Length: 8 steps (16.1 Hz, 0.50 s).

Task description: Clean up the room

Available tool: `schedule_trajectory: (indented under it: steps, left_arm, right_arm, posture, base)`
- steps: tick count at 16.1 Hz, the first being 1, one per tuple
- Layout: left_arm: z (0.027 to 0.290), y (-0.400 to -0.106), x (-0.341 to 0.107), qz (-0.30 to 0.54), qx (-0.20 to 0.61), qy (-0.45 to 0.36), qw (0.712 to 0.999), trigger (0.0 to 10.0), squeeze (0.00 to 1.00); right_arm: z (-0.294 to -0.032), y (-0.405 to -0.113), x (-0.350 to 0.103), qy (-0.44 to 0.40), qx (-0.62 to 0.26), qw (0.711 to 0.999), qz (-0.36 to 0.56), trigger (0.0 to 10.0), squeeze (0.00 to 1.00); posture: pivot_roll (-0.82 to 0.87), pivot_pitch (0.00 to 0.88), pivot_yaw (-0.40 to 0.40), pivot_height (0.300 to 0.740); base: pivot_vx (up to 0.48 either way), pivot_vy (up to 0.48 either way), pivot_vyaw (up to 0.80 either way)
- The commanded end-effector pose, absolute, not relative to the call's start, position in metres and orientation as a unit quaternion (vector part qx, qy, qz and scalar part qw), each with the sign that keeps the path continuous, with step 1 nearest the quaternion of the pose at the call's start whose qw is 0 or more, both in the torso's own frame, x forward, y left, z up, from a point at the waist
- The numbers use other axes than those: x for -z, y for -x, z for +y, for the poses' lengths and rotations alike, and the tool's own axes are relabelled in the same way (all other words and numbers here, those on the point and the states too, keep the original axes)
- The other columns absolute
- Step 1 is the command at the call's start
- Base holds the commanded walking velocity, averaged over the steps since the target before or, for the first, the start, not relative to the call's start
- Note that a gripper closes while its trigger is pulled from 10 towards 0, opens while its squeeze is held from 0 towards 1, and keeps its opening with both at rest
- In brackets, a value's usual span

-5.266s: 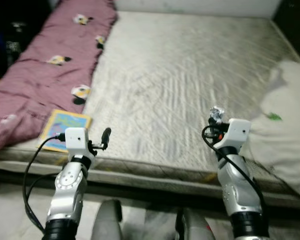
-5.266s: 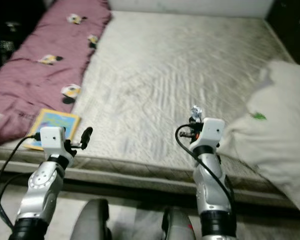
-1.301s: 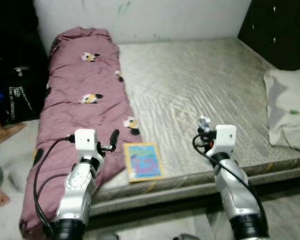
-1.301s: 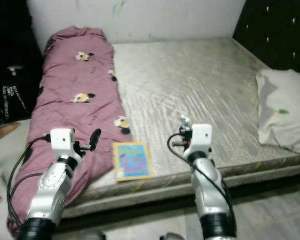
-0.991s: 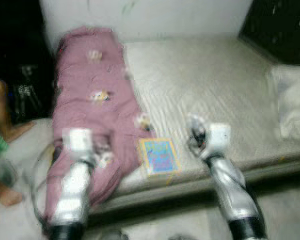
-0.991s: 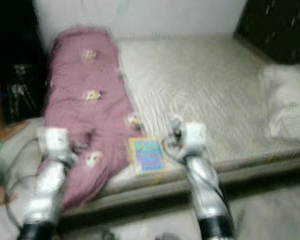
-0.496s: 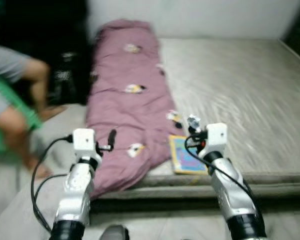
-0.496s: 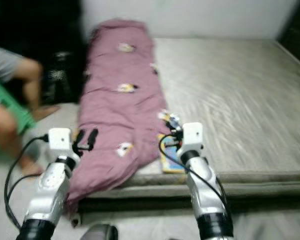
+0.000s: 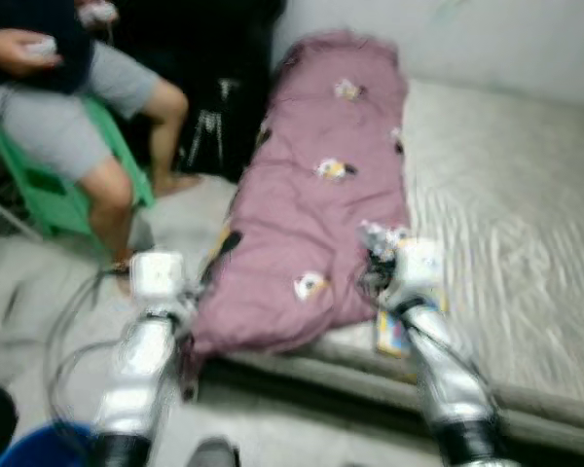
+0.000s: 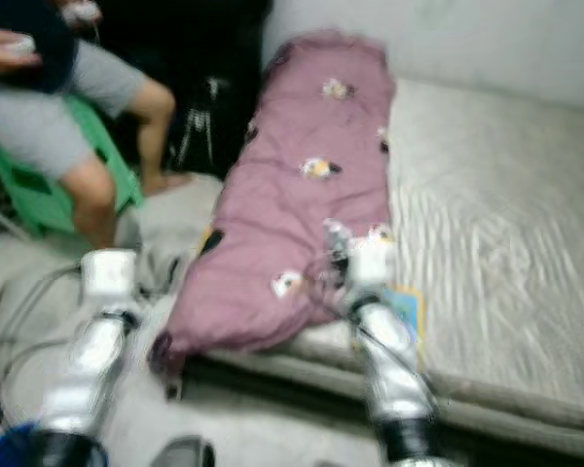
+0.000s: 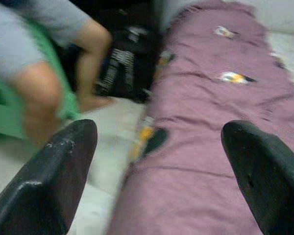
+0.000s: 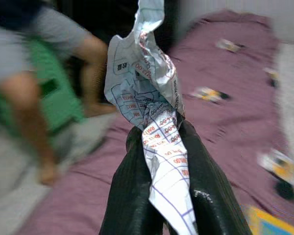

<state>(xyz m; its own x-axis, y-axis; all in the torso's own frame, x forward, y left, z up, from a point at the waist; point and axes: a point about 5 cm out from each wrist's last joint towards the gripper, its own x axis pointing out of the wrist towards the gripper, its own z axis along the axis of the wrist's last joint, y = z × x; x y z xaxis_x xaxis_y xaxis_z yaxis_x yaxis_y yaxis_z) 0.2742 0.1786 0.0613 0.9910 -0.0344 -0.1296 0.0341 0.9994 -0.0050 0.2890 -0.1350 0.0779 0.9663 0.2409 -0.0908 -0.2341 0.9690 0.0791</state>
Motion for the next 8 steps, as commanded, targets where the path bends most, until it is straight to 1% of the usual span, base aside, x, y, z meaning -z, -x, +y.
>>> schedule_trajectory:
  steps: [1,6,8]
  left_arm:
    - [0.1715,-0.2748,-0.0635,0.059,0.025,0.005,0.998,10.0,0.00]
    - [0.1720,-0.2717,-0.0607,0.057,0.021,0.019,0.998,10.0,0.00]
    - [0.1733,-0.2677,-0.0574,0.061,0.026,0.011,0.998,10.0,0.00]
  right_arm:
    - [-0.1448,-0.2884,-0.0781,-0.024,-0.110,0.992,0.050,10.0,0.00]
    - [-0.1442,-0.2873,-0.0769,-0.024,-0.113,0.992,0.052,10.0,0.00]
    - [-0.1432,-0.2860,-0.0759,-0.024,-0.116,0.992,0.054,10.0,0.00]
  posture:
    - [-0.01,0.001,-0.032,0.740]
    - [-0.01,0.000,-0.031,0.740]
    - [-0.01,0.000,-0.031,0.740]
  base:
    - [0.000,0.000,0.80]
    - [0.000,0.000,0.80]
    - [0.000,0.000,0.80]
